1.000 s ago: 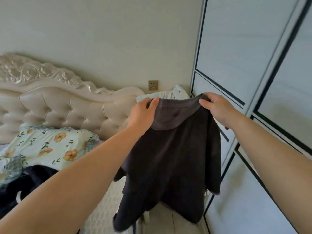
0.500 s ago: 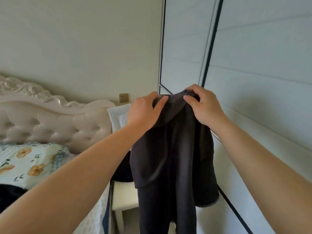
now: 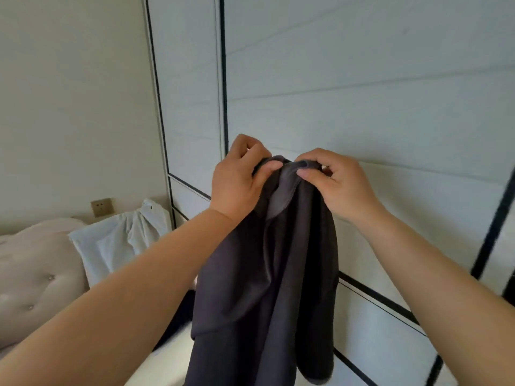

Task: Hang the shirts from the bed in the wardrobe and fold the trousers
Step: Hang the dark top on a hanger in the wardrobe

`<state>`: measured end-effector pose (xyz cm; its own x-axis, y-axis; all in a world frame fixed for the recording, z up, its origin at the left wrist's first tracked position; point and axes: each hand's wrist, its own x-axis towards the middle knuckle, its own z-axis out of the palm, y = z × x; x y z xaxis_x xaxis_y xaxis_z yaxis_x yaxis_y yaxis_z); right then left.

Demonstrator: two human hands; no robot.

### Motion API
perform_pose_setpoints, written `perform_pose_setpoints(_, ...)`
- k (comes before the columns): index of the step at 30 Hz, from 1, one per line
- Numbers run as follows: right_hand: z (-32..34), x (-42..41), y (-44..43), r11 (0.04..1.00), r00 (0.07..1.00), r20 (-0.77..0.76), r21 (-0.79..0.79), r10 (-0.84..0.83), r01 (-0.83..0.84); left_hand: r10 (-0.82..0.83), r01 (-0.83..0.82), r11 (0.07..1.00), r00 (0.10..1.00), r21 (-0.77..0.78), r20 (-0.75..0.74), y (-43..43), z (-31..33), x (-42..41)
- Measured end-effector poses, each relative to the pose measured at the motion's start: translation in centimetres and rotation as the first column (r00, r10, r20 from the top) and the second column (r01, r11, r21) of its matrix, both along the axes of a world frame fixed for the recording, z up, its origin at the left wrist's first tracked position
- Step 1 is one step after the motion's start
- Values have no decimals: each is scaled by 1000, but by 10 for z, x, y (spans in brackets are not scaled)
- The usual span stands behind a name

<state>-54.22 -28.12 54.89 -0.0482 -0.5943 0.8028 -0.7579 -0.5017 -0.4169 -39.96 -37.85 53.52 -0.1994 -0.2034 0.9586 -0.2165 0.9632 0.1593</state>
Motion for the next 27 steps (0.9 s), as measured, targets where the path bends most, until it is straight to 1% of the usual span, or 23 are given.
perform_pose_setpoints(2,6,-7,27,1000,1000,27,-22,-2,2,-145,145,983,989,113,-9,23,9,-21)
perform_pose_setpoints(4,8,-15,52,998,998,62,-67,-7,12,-270,273,934,962,232,-46,51,18,-41)
perform_pose_setpoints(5,9,-18,63,995,998,66,-99,-26,32,-317,327,906,945,267,-82,65,22,-50)
perform_pose_setpoints(8,17,-30,101,981,995,71,-179,-65,77,-428,460,843,888,279,-171,108,35,-73)
perform_pose_setpoints(10,25,-41,127,984,997,71,-171,-40,52,-474,517,820,854,246,-213,137,45,-88)
perform_pose_setpoints(12,31,-52,156,988,997,62,-144,-49,57,-494,548,810,830,208,-261,165,52,-104)
perform_pose_setpoints(14,36,-65,184,982,994,28,-152,-109,112,-496,556,810,819,185,-290,191,58,-122)
perform_pose_setpoints(16,41,-78,211,965,984,22,-192,-180,180,-518,580,790,804,196,-292,216,63,-140)
perform_pose_setpoints(20,59,-109,259,899,944,60,-291,-325,328,-601,654,718,755,239,-260,264,74,-172)
perform_pose_setpoints(25,80,-164,320,810,882,153,-353,-445,469,-669,660,623,728,420,-151,302,67,-212)
perform_pose_setpoints(27,82,-181,341,816,878,162,-326,-450,478,-675,668,573,713,475,-188,314,64,-230)
